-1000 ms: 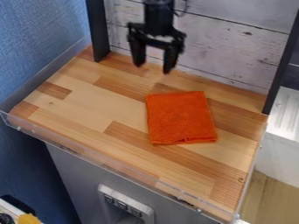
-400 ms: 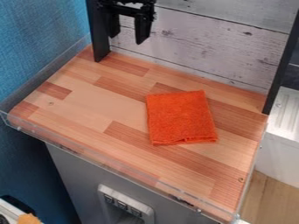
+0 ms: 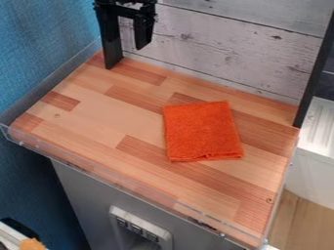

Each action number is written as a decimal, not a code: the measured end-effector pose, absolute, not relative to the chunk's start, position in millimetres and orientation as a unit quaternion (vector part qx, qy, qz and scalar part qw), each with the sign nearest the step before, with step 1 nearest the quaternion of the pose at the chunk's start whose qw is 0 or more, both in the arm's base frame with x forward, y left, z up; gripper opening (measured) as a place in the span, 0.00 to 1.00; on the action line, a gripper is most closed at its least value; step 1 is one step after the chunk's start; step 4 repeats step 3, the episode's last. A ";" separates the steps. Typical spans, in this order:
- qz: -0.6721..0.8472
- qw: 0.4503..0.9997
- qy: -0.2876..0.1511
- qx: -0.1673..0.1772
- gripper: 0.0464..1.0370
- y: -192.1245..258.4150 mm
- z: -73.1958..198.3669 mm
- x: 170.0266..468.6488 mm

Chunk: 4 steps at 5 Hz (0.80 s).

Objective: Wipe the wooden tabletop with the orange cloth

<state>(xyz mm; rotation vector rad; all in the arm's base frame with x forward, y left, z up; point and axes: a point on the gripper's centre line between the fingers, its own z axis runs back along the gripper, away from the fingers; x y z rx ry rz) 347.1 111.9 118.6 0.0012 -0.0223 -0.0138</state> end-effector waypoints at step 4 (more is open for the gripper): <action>0.000 1.000 0.009 0.003 0.96 114.5 118.4 339.7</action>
